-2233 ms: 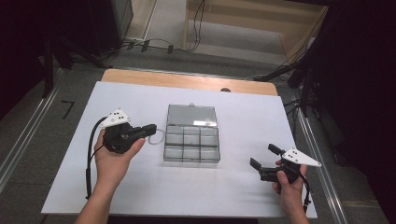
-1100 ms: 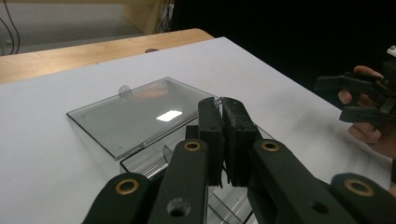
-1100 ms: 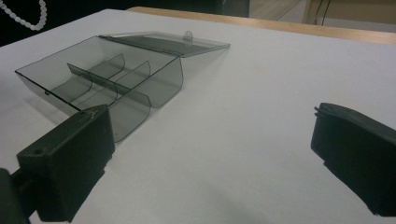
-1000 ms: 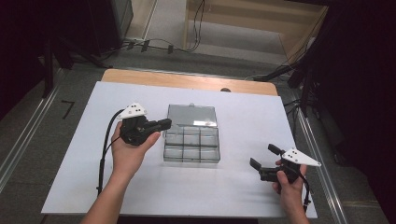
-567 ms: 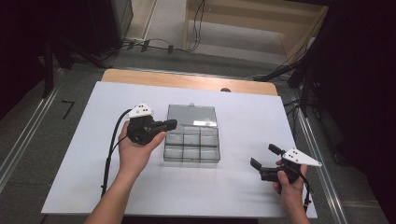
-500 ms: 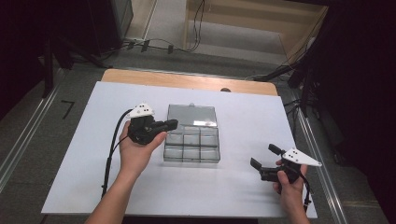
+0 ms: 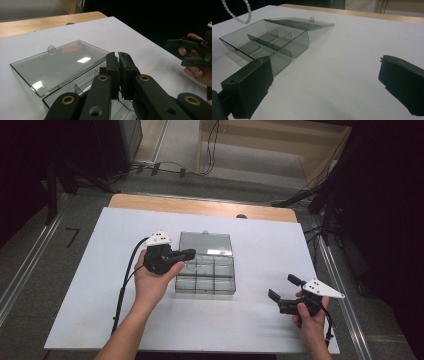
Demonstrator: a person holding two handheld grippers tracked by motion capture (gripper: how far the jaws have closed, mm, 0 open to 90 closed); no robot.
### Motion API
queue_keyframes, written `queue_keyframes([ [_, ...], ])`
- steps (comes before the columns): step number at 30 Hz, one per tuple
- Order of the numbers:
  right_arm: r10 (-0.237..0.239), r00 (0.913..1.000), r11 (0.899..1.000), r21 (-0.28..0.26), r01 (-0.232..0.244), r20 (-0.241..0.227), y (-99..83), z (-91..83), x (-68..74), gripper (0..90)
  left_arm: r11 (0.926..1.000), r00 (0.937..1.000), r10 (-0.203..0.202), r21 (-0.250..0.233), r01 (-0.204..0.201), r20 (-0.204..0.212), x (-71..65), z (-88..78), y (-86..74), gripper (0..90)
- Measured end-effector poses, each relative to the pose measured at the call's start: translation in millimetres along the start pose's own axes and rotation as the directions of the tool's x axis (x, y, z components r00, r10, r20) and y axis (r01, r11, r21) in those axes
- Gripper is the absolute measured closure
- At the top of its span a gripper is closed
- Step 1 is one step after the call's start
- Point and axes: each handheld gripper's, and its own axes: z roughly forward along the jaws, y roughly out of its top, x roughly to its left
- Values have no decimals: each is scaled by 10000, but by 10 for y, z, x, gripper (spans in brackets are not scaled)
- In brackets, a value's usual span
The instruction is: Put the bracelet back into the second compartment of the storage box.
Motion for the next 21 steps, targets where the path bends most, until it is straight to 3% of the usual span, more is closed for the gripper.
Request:
queue_keyframes([
  [21, 72, 10000, 10000, -19, -72, 8, -7, -2, -16, 0, 9999, 9999, -93, 45, 93, 133, 11, 205, -54, 870],
])
